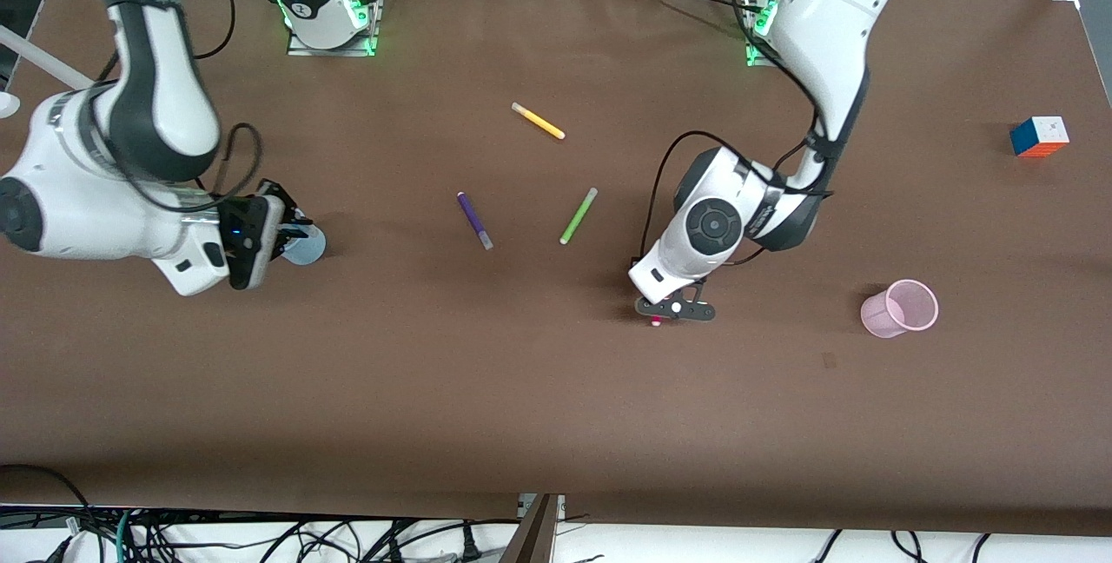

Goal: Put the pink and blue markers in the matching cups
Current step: 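Carry pink to the pink cup while the right gripper carries blue to its cup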

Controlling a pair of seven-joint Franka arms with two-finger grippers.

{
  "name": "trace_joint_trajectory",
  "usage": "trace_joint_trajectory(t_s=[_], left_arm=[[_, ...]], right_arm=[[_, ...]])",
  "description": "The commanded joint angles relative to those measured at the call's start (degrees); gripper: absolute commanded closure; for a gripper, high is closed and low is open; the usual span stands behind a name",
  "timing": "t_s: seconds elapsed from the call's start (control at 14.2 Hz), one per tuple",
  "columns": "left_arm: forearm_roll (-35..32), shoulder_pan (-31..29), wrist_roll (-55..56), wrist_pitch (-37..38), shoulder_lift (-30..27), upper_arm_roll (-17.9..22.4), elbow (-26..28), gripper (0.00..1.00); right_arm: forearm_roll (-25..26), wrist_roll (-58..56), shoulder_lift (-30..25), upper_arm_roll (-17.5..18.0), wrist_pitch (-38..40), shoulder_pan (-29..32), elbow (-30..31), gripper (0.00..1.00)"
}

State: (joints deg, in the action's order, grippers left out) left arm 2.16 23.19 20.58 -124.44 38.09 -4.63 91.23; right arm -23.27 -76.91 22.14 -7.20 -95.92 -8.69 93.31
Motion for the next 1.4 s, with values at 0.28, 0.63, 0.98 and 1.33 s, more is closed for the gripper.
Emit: trace_joint_trajectory(t_s=[0.28,0.63,0.98,1.33], left_arm=[[-1.02,-7.71,-14.74,28.59,-16.63,0.15,-4.29,1.0],[-1.91,-21.67,-46.44,30.5,-19.9,-0.03,-5.01,1.0],[9.85,-33.72,-81.07,14.07,-17.27,-0.38,1.31,1.0],[18.83,-39.97,-103.07,9.05,-11.64,-0.38,1.49,1.0]], right_arm=[[-13.19,-30.99,2.2,0.35,3.01,9.65,8.45,1.0],[-14.87,-31.93,3.79,0.17,3.36,11.06,8.12,0.01],[-6.03,3.0,3.18,0.61,9.5,8.88,-3.72,0.0],[6.28,34.42,2.65,0.7,12.07,3.78,-10.86,0.0]])
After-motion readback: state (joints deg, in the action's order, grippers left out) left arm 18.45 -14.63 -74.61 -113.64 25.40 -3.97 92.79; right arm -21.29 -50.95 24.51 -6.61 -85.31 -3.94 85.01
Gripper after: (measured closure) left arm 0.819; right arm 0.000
